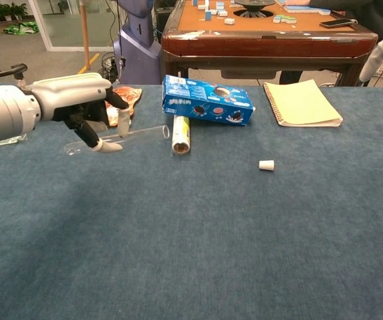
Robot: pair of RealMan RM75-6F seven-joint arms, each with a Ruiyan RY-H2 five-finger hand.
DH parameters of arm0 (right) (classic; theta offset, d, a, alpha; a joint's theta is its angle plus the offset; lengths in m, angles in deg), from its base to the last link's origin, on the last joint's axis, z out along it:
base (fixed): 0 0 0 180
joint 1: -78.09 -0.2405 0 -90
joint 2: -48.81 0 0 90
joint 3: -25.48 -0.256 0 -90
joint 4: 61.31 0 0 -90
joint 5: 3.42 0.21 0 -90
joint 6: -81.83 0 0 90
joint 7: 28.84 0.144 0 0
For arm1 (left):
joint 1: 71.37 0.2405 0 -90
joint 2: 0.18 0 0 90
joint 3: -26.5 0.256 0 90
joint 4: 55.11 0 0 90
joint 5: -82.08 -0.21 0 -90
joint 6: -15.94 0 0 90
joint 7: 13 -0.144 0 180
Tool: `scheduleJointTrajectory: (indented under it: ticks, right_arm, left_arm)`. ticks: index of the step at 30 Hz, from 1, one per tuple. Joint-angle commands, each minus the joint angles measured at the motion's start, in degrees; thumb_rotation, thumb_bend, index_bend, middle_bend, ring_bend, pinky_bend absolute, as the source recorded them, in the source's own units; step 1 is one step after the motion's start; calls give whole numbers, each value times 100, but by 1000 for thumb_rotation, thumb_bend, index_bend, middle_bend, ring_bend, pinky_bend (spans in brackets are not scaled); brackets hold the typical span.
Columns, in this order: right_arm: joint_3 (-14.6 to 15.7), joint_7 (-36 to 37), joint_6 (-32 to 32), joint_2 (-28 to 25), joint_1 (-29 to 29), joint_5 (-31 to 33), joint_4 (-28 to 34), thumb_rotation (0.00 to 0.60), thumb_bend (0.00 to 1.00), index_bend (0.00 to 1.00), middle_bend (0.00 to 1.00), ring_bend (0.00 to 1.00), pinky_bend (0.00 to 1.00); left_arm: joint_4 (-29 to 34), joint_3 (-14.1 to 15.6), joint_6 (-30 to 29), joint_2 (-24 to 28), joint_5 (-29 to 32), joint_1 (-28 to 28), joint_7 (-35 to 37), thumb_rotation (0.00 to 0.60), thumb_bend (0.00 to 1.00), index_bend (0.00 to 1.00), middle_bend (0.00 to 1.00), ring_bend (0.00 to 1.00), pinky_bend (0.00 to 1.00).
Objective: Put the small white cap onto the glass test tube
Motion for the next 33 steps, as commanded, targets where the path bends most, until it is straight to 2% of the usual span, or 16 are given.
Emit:
scheduleJointTrajectory:
  ticks: [1, 9, 17, 26, 33]
  right_arm:
    - [-119, -195, -510, 456, -454, 404, -357, 600, 217, 402, 924, 1000, 1000]
    - [-170, -673, -936, 1476, -1186, 1073, -1352, 600, 204, 465, 962, 1000, 1000]
    - [-92, -747, -1152, 2258, -1569, 1489, -2271, 600, 204, 498, 971, 1000, 1000]
    - [-64, -711, -1407, 2874, -1865, 1941, -3088, 600, 204, 505, 971, 1000, 1000]
    - [-80, -839, -1482, 3217, -2088, 2247, -3473, 600, 205, 518, 971, 1000, 1000]
  left_arm:
    - [191, 86, -84, 127, -91, 68, -42, 600, 257, 597, 1000, 1000, 1000]
    - [430, 75, -219, 281, -11, 106, -131, 600, 258, 597, 1000, 1000, 1000]
    - [524, 114, -235, 318, 44, 97, -211, 600, 257, 597, 1000, 1000, 1000]
    - [640, 190, -233, 305, 57, 64, -348, 600, 258, 597, 1000, 1000, 1000]
    - [711, 228, -234, 324, 47, 55, -378, 600, 257, 598, 1000, 1000, 1000]
